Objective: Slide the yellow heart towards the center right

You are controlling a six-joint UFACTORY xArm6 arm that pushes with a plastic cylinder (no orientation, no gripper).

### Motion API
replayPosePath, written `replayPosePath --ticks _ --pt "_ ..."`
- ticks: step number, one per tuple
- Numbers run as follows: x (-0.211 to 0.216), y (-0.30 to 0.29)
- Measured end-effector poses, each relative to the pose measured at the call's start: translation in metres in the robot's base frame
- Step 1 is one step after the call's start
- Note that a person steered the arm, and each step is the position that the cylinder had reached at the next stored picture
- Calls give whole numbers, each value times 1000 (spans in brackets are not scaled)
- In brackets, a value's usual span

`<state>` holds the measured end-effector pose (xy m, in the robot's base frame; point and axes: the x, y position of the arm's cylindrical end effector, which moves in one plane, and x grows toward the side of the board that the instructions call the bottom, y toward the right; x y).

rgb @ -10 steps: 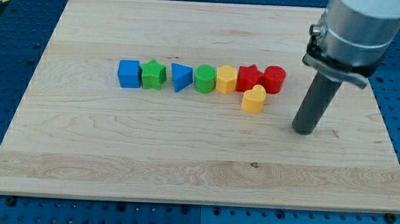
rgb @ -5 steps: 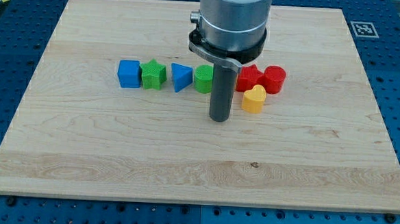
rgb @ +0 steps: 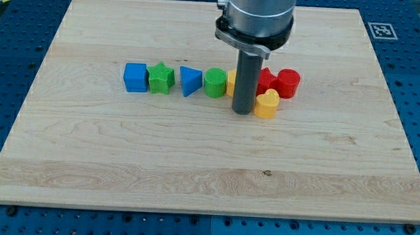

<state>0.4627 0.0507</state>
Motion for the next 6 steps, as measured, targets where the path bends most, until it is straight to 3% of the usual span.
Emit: replayPosePath --ticks 6 --pt "9 130"
